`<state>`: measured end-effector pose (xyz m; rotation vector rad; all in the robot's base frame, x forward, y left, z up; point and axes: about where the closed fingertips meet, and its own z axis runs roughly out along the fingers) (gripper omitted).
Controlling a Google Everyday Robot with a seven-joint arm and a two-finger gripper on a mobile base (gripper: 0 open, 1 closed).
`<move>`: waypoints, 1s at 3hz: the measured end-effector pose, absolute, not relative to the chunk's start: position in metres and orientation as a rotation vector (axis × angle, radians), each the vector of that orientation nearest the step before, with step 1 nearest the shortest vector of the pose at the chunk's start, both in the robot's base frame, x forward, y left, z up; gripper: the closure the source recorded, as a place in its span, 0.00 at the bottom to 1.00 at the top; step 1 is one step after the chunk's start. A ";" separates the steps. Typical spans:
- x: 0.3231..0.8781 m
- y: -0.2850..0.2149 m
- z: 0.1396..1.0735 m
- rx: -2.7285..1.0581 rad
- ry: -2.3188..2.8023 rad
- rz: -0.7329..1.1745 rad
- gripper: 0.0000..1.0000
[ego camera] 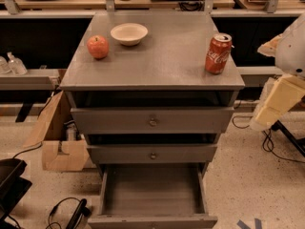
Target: Place coke can into bottom drawer
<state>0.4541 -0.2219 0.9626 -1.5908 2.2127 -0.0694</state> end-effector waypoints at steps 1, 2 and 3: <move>0.487 -0.243 0.943 -1.387 2.179 -0.008 0.00; 0.523 -0.267 0.932 -1.192 2.097 0.038 0.00; 0.576 -0.277 0.936 -1.020 1.945 0.091 0.00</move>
Offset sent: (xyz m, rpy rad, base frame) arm 0.1366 -0.0936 -0.0149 0.4890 -0.4752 -0.3072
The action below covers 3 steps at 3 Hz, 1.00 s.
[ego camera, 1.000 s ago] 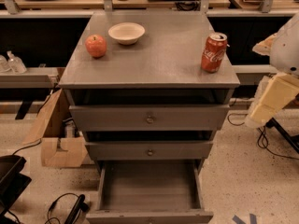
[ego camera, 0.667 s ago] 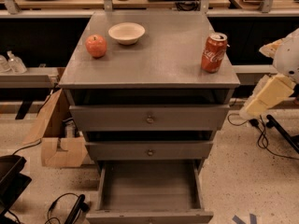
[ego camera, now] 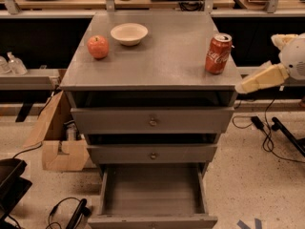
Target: Place coke can into bottom drawer
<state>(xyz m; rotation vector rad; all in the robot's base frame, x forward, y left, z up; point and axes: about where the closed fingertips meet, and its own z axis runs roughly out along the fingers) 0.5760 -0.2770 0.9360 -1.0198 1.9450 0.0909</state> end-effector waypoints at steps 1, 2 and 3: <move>0.636 -0.281 0.942 -0.837 1.787 0.167 0.00; 0.632 -0.279 0.940 -0.850 1.800 0.162 0.00; 0.636 -0.275 0.933 -0.833 1.793 0.177 0.00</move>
Offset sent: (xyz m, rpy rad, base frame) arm 0.0453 -0.0039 0.0054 0.1431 -0.1170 -0.0332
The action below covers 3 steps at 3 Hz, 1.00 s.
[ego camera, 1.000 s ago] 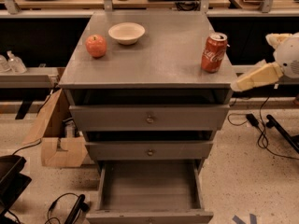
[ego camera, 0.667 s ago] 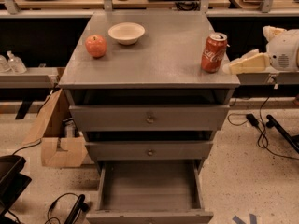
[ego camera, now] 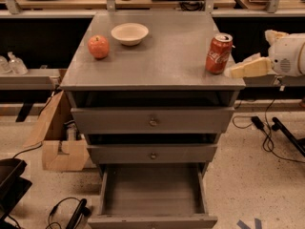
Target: Place coke can into bottom drawer
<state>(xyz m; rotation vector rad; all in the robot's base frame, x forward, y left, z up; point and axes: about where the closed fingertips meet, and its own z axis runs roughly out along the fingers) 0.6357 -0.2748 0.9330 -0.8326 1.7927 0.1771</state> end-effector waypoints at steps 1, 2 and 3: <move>0.664 -0.260 0.933 -0.831 1.713 0.225 0.00; 0.697 -0.250 0.936 -0.819 1.638 0.281 0.00; 0.717 -0.247 0.935 -0.787 1.593 0.331 0.00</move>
Offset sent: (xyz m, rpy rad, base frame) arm 0.1038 0.0298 0.0110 0.1954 -0.1733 0.1219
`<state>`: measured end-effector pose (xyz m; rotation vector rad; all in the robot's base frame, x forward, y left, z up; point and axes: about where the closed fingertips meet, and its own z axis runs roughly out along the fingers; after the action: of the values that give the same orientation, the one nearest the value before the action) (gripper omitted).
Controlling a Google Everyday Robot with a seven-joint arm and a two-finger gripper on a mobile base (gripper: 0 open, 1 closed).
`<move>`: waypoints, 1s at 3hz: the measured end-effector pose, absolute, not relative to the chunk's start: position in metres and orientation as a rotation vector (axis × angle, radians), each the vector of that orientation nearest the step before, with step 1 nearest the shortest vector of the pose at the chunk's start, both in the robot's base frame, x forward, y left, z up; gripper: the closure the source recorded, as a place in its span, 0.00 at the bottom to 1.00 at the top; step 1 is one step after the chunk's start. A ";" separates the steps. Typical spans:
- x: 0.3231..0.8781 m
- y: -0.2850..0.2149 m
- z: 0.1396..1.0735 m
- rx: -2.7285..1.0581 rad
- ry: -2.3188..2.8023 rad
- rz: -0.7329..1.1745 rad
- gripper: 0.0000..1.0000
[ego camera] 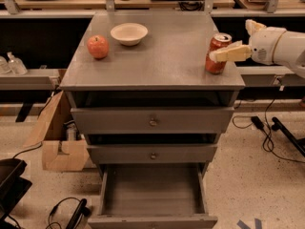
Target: Place coke can into bottom drawer
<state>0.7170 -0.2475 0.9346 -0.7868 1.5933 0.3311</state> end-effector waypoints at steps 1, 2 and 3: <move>0.730 -0.250 0.921 -0.707 1.553 0.420 0.03; 0.735 -0.251 0.911 -0.661 1.532 0.467 0.26; 0.740 -0.250 0.897 -0.622 1.510 0.516 0.57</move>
Offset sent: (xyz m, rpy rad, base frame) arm 0.0213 -0.0141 -0.0342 0.2475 -0.0093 0.0012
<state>0.7397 -0.2503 0.8975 -0.6218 1.5102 0.5159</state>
